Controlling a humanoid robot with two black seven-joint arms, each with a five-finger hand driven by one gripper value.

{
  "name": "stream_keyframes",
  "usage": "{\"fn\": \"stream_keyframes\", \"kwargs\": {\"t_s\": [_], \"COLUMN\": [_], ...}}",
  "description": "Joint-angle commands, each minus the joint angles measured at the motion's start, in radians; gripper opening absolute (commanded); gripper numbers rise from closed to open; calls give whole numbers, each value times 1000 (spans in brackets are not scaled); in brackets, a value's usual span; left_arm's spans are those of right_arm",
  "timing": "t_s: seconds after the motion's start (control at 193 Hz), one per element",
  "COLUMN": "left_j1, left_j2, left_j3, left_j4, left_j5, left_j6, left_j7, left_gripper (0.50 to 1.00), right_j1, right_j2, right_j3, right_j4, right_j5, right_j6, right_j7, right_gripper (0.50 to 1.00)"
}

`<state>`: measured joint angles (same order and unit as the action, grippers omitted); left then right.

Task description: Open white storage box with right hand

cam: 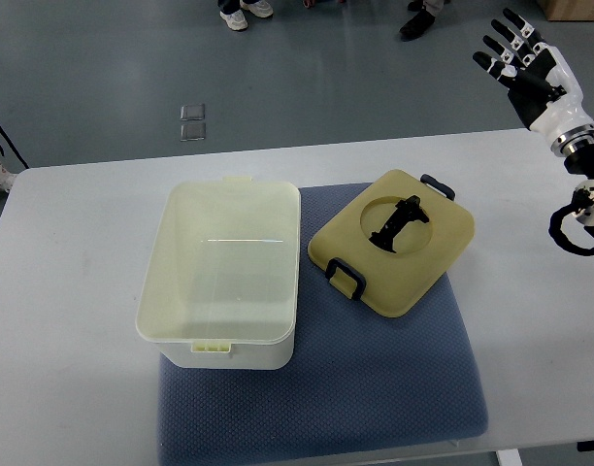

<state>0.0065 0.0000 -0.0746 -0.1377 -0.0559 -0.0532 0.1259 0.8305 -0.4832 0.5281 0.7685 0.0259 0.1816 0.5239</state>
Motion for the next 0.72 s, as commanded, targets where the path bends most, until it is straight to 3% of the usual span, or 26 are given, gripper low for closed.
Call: {"fn": "stream_keyframes", "kwargs": {"t_s": [0.0,0.71], "left_j1": [0,0], "left_j2": [0,0], "left_j3": [-1,1], "left_j4": [-2,0], "left_j5": [-1,-1], "left_j6": [1,1], "left_j7": [0,0], "left_gripper": [1000,1000], "right_j1": [-4,-36], "right_j2": [12,104], "right_j3": [0,26], "right_j4": [-5,-91], "right_j5": [74,92], "right_j6": [-1,-11], "right_j7": [-48,-10], "right_gripper": [921,930]}}
